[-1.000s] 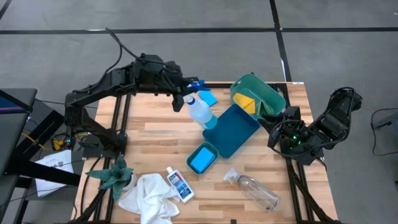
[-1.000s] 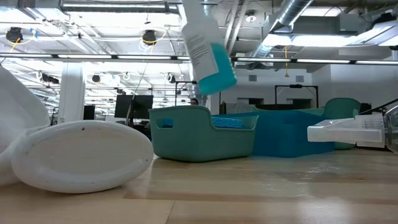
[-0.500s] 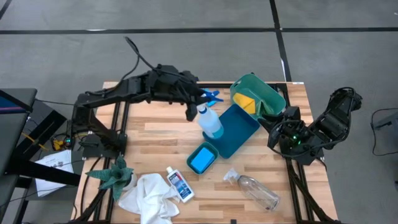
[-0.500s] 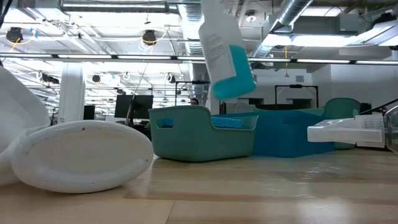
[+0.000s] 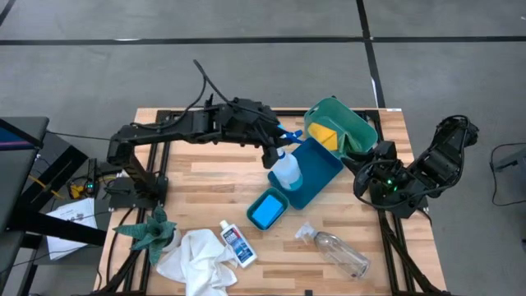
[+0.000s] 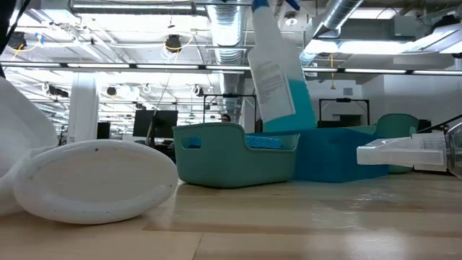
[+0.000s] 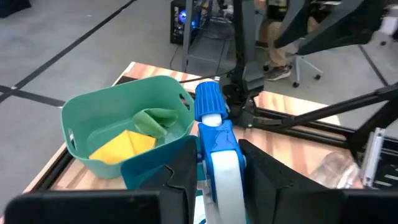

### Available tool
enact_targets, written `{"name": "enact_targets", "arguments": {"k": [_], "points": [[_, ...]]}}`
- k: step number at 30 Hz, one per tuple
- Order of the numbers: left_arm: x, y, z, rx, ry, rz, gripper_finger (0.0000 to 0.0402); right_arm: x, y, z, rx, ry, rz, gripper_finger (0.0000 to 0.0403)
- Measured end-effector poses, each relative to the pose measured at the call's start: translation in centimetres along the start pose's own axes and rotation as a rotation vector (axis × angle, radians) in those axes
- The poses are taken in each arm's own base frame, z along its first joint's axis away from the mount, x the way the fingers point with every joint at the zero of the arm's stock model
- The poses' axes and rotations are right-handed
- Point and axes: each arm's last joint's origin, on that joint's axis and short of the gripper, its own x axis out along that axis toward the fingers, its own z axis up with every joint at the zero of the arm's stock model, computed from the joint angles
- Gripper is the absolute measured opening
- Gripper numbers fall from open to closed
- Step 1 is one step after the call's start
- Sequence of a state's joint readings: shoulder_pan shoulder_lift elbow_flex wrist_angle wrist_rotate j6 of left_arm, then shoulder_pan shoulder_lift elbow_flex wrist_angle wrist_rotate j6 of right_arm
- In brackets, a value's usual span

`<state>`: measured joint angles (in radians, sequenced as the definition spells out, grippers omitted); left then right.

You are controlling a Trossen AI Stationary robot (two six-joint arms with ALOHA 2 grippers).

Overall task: Pick & Place Kitchen Items
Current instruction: Put the blue spray bottle into the blue bin

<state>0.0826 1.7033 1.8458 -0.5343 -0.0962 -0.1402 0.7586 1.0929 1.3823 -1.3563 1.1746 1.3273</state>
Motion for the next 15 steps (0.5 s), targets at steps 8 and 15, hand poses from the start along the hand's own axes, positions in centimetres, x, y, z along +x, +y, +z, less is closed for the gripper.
{"name": "enact_targets", "arguments": {"k": [8,15], "points": [[1.5,0.1,-0.9,0.005,0.047,0.027,0.0080,0.0,-0.2,0.0,-0.017,0.003,-0.010,0.0127],[1.6,0.2,-1.1,-0.002,0.052,0.026,0.0080,0.0,-0.3,-0.1,-0.024,0.004,-0.013,0.0127]]}}
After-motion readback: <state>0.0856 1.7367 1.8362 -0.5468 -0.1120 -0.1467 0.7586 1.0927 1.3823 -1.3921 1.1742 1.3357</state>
